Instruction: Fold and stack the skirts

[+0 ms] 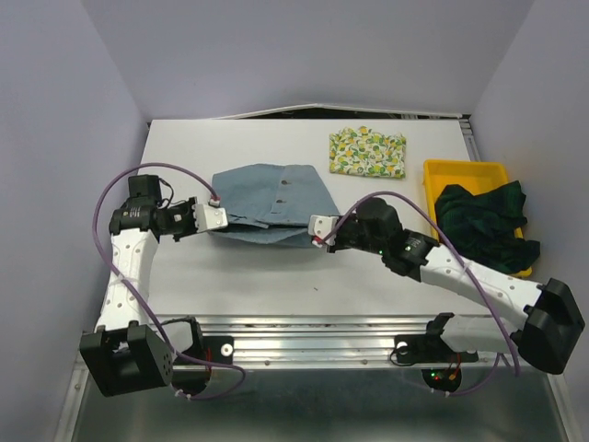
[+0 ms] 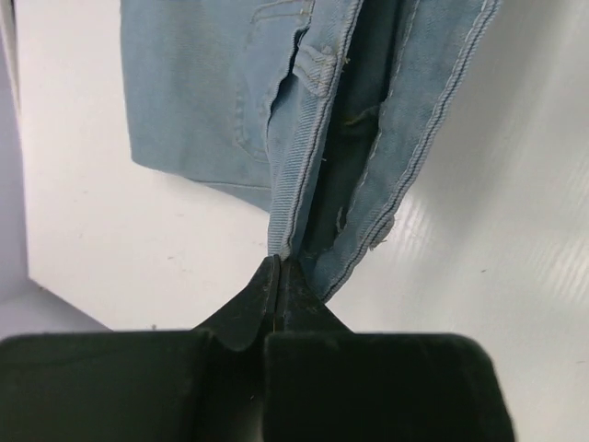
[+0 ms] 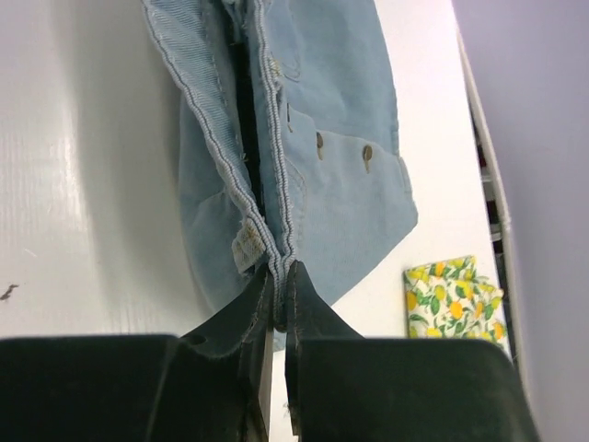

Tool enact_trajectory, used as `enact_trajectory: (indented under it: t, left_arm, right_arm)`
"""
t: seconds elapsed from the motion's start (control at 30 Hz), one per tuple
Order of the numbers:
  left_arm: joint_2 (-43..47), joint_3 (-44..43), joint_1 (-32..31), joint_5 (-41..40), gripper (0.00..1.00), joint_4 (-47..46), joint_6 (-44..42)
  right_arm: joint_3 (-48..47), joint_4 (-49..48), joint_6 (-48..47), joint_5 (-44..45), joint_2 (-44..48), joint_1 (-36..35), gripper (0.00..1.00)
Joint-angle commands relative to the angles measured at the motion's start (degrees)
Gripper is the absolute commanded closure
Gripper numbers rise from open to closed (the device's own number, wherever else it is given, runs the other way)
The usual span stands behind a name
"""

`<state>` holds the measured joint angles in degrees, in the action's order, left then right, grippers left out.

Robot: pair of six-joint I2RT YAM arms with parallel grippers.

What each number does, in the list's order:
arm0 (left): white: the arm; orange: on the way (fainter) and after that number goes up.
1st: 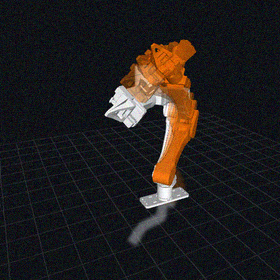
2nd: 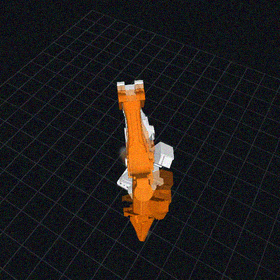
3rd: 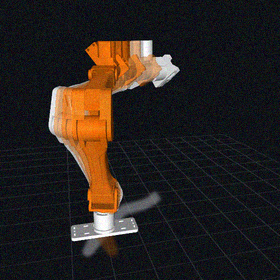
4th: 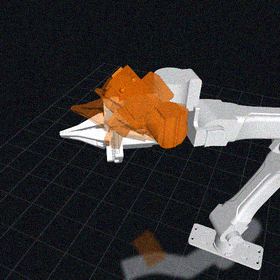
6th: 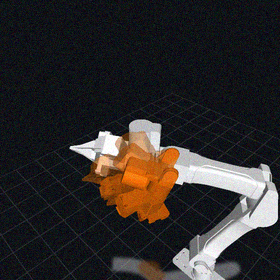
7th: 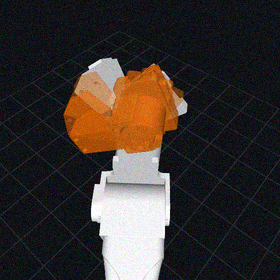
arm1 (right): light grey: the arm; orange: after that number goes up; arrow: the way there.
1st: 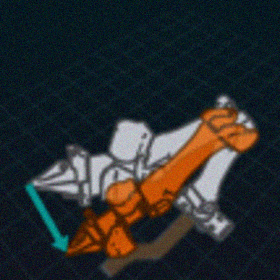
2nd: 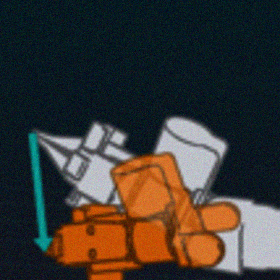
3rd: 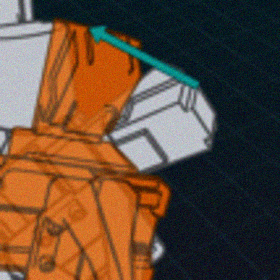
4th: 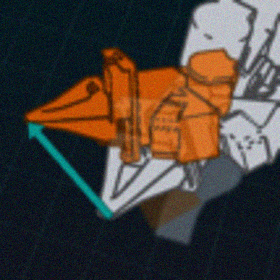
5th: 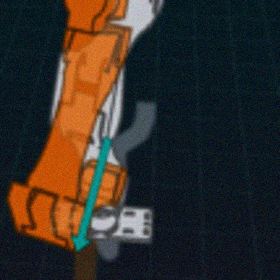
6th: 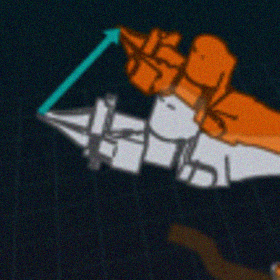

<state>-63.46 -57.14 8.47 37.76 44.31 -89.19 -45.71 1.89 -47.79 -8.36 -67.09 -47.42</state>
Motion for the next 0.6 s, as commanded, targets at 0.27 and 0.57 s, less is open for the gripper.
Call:
enact_trajectory:
  t: [0.27, 0.57]
  left_arm:
    - [-0.2, -14.1, 4.0, -1.5, 1.00, 0.3, 13.9]
    - [0.2, -38.7, 6.8, -5.2, 1.00, -12.0, 33.3]
  right_arm:
    - [-21.1, 6.9, 12.1, 15.4, -5.9, 4.0, 0.99]
    - [-48.4, 7.5, 11.6, 23.7, -9.8, 4.5, 0.99]
